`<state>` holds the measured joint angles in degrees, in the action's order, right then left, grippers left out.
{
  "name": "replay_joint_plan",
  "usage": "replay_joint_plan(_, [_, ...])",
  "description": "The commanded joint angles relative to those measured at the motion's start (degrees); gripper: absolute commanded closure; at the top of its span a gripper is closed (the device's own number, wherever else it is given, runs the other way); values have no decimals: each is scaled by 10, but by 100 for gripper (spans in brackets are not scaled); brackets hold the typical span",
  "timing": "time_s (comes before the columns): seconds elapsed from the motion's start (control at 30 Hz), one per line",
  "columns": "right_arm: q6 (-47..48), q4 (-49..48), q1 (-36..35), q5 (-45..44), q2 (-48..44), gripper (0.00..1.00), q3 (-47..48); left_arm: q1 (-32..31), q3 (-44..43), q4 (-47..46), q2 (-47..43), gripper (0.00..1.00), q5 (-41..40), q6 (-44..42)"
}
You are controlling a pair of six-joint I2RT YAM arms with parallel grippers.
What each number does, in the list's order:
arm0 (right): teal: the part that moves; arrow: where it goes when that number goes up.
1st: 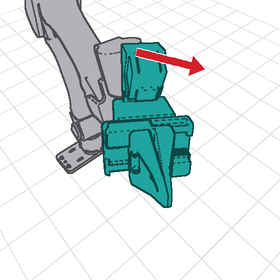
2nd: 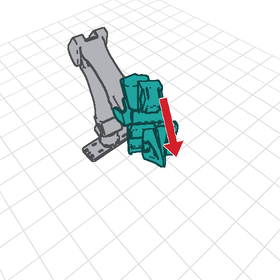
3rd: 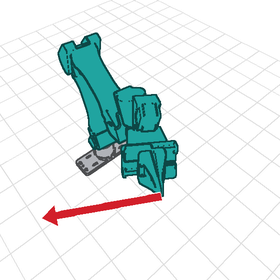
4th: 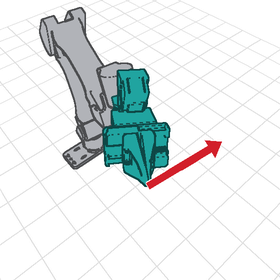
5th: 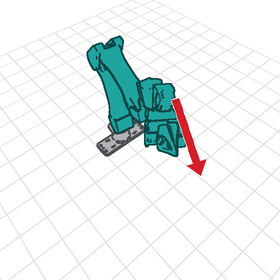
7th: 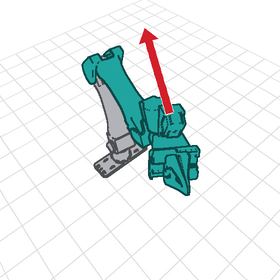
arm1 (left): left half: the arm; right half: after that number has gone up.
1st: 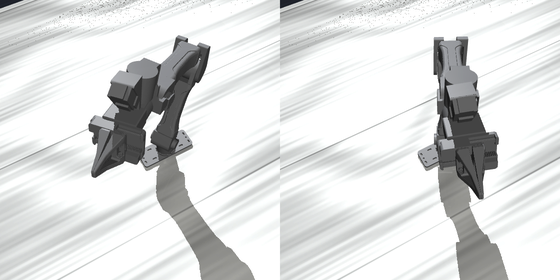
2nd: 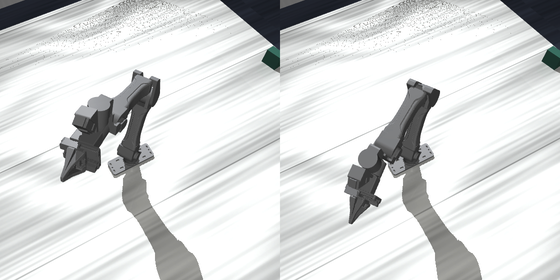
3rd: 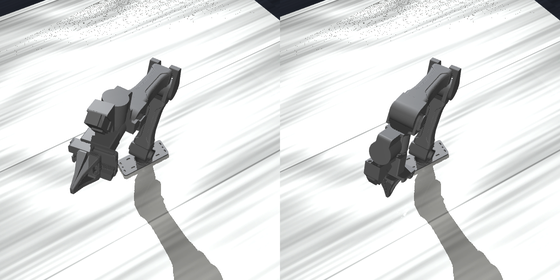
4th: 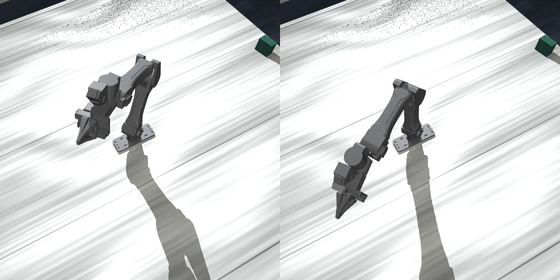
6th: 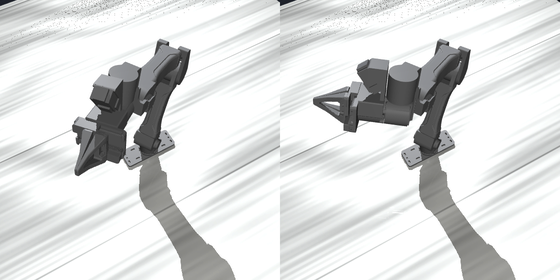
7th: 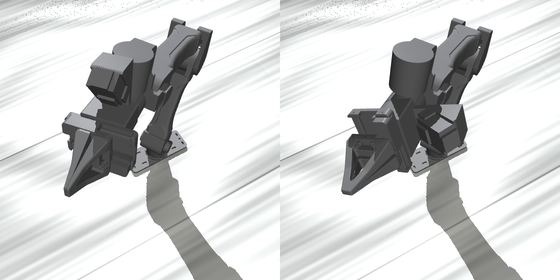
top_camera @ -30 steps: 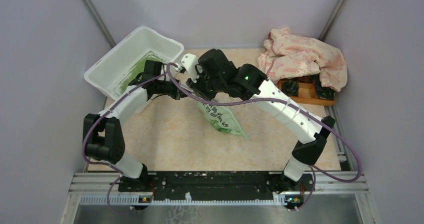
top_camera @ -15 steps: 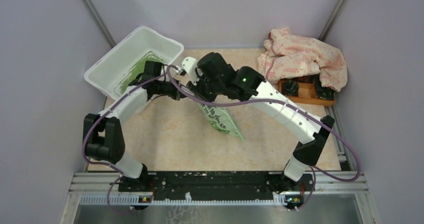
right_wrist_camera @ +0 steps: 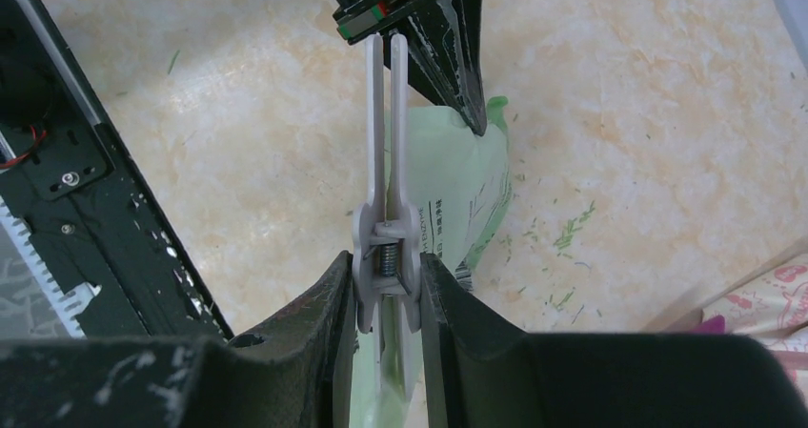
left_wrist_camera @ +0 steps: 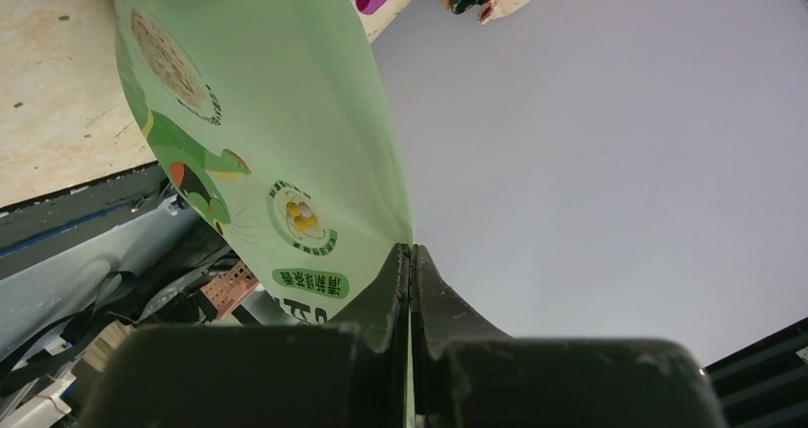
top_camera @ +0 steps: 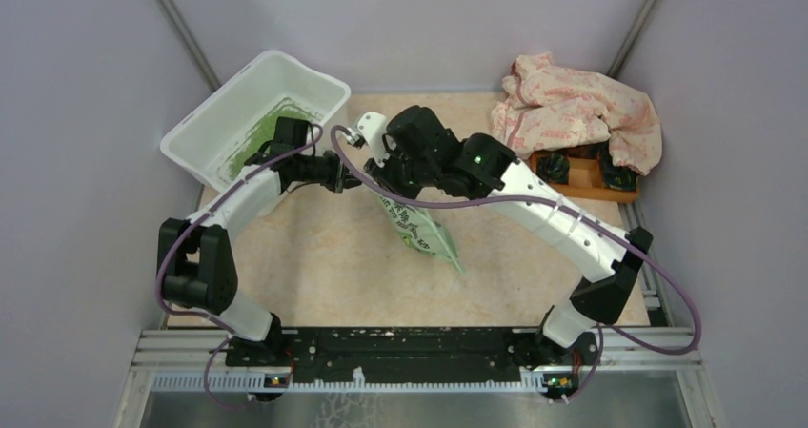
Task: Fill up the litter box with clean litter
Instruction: Clamp the cat litter bag at the center of the board.
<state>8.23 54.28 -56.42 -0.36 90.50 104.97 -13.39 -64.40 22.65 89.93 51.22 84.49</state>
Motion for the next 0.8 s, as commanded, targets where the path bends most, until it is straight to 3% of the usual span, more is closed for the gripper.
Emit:
replay_joint_plan(0.0, [-20,-3,4,-2,-31,100,-7,1,-2,-34,-31,100,30,18])
replay_joint_plan(0.77, [-54,49,5,-18,-39,100,20,1,-33,-35,-35,100,22,33])
